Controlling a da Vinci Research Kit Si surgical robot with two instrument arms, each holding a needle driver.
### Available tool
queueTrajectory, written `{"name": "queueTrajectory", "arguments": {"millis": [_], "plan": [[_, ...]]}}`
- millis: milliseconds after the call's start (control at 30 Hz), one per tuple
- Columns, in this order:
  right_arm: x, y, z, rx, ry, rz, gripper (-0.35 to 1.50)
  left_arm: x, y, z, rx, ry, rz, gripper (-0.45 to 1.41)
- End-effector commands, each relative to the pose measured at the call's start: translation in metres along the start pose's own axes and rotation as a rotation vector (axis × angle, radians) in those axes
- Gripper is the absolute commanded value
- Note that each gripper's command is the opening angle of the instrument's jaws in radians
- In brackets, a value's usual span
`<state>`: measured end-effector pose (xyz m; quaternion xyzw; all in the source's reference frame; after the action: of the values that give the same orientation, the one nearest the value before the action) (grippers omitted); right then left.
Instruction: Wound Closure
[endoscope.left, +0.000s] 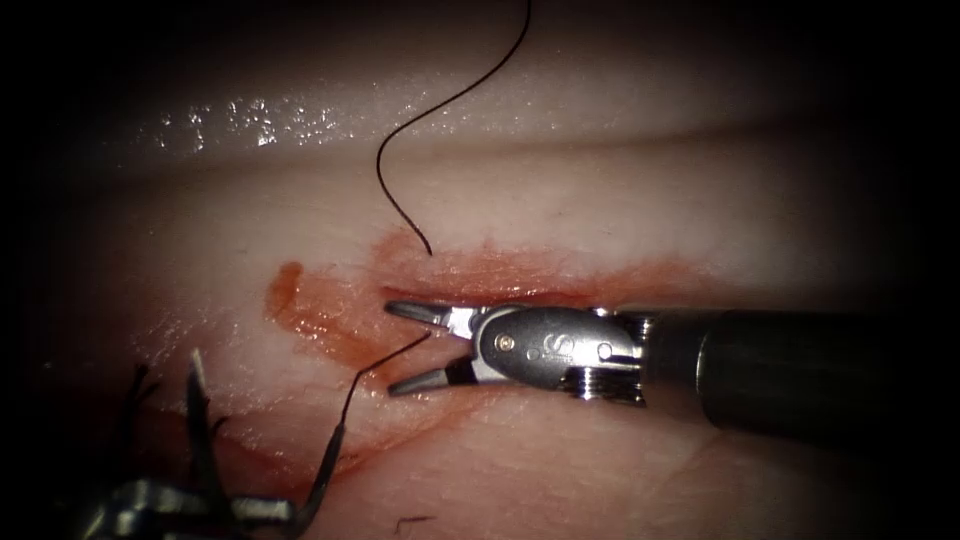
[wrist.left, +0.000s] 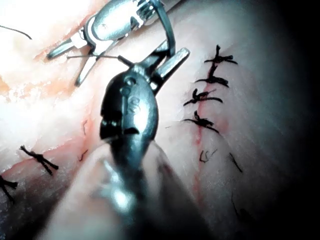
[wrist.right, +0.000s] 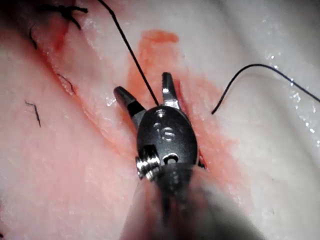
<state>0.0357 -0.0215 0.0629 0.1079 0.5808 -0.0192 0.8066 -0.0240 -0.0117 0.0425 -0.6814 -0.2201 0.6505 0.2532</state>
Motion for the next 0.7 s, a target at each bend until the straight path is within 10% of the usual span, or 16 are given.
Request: {"name": "queueTrajectory", "arguments": {"millis": [33, 367, 500, 567, 700], "plan": [[-0.0030, -0.0001, 0.0015, -0.002, -0.060, 0.019, 0.51, -0.0005, -0.0002, 0.0005, -0.001, 0.000, 0.003, -0.45], [-0.0085, -0.0001, 0.0011, -0.025, -0.125, 0.072, 0.37, -0.0008, -0.0013, 0.0006, 0.002, 0.004, 0.001, -0.45], [-0.0087, 0.0001, 0.0010, -0.041, -0.133, 0.082, 0.10, -0.0010, -0.0020, 0.0007, 0.010, 0.009, 0.000, -0.45], [-0.0082, 0.0003, 0.0006, -0.058, -0.136, 0.087, -0.35, -0.0010, -0.0020, 0.0005, 0.015, 0.007, 0.000, -0.45], [-0.0073, 0.0003, 0.0003, -0.072, -0.110, 0.103, -0.35, -0.0008, -0.0016, 0.0003, 0.020, 0.012, 0.005, -0.45]]}}
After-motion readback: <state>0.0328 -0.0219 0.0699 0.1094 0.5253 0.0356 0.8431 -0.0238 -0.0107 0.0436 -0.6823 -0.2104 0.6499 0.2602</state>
